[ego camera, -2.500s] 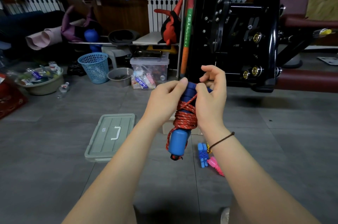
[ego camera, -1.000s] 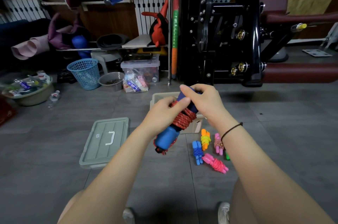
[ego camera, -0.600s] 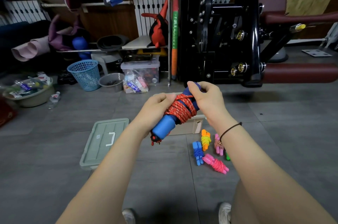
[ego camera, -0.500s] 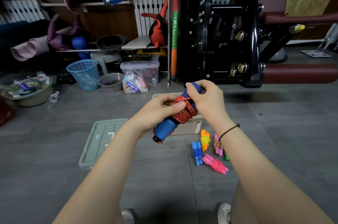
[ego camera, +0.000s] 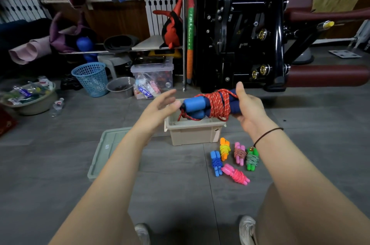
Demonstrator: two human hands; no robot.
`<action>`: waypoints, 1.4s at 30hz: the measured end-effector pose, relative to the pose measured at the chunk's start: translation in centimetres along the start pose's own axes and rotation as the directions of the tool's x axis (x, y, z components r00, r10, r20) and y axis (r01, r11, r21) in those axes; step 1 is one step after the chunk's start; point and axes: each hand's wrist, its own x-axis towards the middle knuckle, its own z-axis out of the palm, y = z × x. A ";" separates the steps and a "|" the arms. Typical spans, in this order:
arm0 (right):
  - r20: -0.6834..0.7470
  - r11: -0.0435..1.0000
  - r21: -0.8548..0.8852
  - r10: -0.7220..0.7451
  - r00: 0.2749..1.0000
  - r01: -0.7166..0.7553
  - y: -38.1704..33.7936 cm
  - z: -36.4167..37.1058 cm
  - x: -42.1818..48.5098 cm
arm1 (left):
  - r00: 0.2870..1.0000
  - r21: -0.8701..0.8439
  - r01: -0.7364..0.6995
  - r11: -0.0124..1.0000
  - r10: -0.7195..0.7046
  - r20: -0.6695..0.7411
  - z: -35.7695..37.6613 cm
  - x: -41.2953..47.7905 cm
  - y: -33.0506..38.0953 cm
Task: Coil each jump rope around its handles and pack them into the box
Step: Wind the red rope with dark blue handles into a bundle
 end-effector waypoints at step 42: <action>0.638 0.901 -0.426 0.362 0.679 -0.080 2.4 -4.0 -1.1 | 0.970 -0.510 0.220 0.832 -0.242 0.023 5.2 3.9 -2.0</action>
